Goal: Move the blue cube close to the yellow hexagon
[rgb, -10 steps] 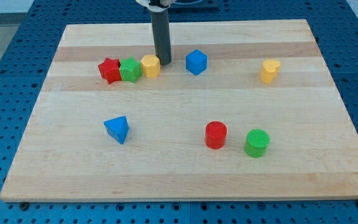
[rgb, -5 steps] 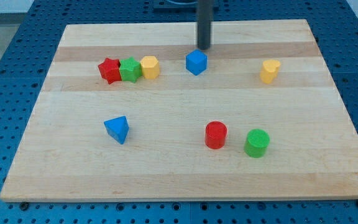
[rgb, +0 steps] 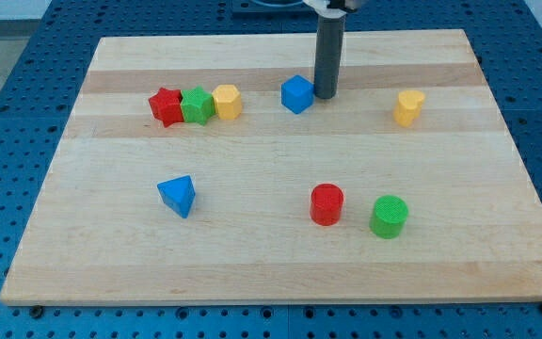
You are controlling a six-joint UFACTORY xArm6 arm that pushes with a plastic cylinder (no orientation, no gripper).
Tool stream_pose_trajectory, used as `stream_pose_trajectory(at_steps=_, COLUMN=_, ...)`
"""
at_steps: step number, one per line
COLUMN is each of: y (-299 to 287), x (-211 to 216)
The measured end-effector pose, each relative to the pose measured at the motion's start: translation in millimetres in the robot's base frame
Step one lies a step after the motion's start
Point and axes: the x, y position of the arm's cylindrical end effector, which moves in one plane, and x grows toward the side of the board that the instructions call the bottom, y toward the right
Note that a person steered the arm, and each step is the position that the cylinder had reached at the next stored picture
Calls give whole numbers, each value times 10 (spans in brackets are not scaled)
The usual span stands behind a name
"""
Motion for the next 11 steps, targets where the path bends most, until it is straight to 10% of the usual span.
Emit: stream_pose_trajectory(at_steps=11, y=-475, x=60)
